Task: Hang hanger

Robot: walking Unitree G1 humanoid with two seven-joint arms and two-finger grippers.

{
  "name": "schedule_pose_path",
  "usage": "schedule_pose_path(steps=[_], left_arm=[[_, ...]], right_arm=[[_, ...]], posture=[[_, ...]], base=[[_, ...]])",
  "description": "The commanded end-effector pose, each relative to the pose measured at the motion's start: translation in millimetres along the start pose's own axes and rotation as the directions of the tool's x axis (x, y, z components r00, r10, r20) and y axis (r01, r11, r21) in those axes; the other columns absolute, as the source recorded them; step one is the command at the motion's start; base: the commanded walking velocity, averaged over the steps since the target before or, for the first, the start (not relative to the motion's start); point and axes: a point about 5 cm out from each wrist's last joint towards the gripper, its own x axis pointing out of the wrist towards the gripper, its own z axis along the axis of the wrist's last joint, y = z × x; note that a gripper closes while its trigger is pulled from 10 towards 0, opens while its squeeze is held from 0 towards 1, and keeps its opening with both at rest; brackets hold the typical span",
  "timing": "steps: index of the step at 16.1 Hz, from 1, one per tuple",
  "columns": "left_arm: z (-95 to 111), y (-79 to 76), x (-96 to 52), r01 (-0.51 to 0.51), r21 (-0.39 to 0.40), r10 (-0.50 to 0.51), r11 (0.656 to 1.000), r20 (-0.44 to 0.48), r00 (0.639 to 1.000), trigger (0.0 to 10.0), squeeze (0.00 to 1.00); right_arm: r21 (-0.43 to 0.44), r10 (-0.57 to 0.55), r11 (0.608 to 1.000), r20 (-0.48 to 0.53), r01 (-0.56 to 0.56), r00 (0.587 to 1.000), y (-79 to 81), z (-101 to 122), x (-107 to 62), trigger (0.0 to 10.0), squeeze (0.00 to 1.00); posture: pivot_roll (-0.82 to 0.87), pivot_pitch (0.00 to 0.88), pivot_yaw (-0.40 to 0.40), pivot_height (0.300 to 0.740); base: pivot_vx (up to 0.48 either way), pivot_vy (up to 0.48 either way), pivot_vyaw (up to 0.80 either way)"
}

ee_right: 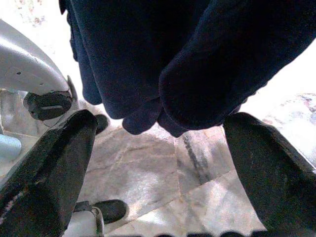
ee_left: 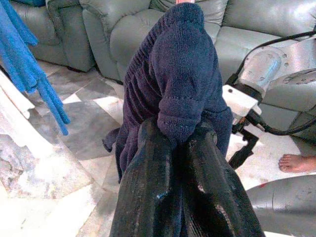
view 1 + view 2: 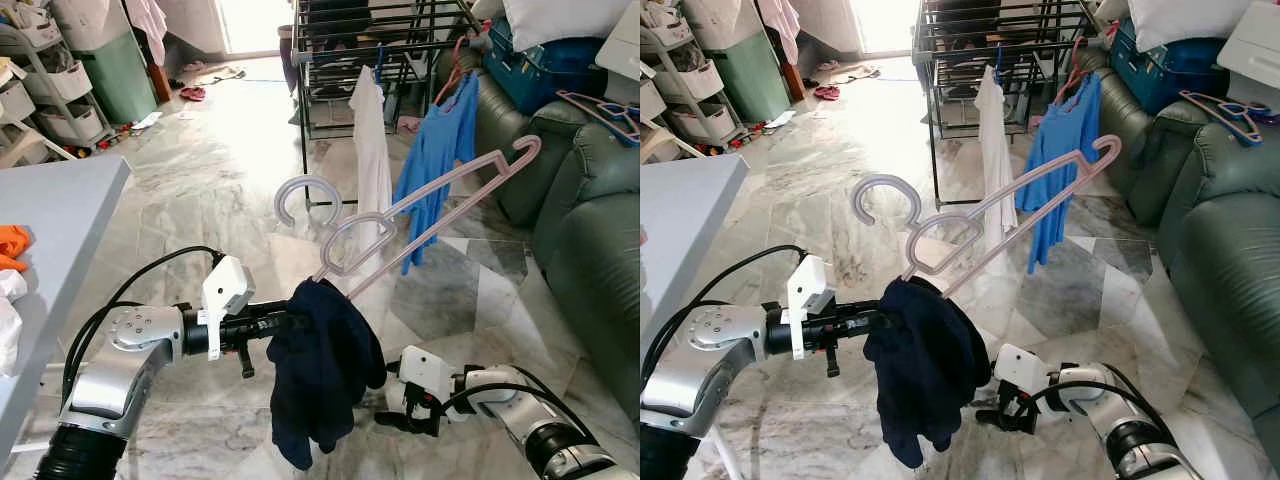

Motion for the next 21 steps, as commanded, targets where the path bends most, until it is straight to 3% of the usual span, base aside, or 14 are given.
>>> schedule_pose_path(steps=[1,2,3,5,8,12,16,17,20,21], left_arm=[[7.4,3.3,-4.4,-0.016,0.029,0.015,0.999,0.023,1.0,10.0,0.0],[11.8,4.1,-5.5,-0.037,0.025,0.036,0.999,0.038,0.999,10.0,0.0],[18.3,2.1,-5.6,-0.036,0.021,0.035,0.999,0.061,0.998,10.0,0.0],[17.1,1.1,-3.7,-0.033,0.015,0.032,0.999,0.063,0.997,10.0,0.0],[21.5,3.6,-3.9,-0.041,0.018,0.04,0.999,0.07,0.997,10.0,0.0],[27.4,3.3,-3.8,-0.034,0.03,0.031,0.999,0.077,0.997,10.0,0.0],[30.7,2.6,-5.3,-0.033,0.036,0.03,0.999,0.078,0.997,10.0,0.0],[30.3,2.6,-6.6,-0.035,0.036,0.032,0.999,0.072,0.997,10.0,0.0],[25.2,3.3,-12.2,-0.049,0.019,0.048,0.999,0.058,0.997,10.0,0.0],[23.6,3.6,-13.5,-0.054,0.016,0.053,0.998,0.053,0.997,10.0,0.0]], right_arm=[[-0.001,0.009,1.0,0.002,-0.009,1.0,-0.4,2.2,1.5,10.0,0.0],[0.046,-0.128,0.991,0.029,0.126,0.991,-1.9,1.3,5.2,10.0,0.0],[0.093,-0.332,0.941,0.053,0.327,0.942,-6.4,4.5,11.3,10.0,0.0],[0.127,-0.434,0.897,0.08,0.422,0.898,-14.3,6.7,6.0,10.0,0.0],[0.189,-0.499,0.858,0.086,0.478,0.862,-20.2,4.8,-0.3,10.0,0.0],[0.177,-0.446,0.887,0.087,0.427,0.891,-14.0,8.7,9.8,10.0,0.0],[0.168,-0.321,0.939,0.103,0.302,0.941,-5.0,13.7,19.9,10.0,0.0],[0.135,-0.305,0.947,0.098,0.291,0.947,-6.0,13.1,17.5,10.0,0.0],[0.083,-0.386,0.921,0.071,0.38,0.92,-19.5,4.7,-3.1,10.0,0.0],[0.107,-0.419,0.906,0.086,0.41,0.904,-24.3,3.1,-11.0,10.0,0.0]], posture=[[-0.07,0.0,0.073,0.74],[-0.06,0.0,0.081,0.74],[-0.06,0.0,0.08,0.74],[-0.06,0.0,0.077,0.74],[-0.07,0.0,0.081,0.74],[-0.06,0.0,0.088,0.74],[-0.04,0.0,0.084,0.74],[-0.04,0.0,0.082,0.74],[-0.03,0.0,0.077,0.74],[-0.04,0.0,0.077,0.74]], base=[[0.0,0.0,0.0],[0.0,0.0,0.0],[0.0,0.0,0.0],[0.0,0.0,0.0],[0.0,0.0,0.0],[0.0,0.0,0.0],[0.0,0.0,0.0],[0.0,0.0,0.0],[0.0,0.0,0.0],[0.0,0.0,0.0]])
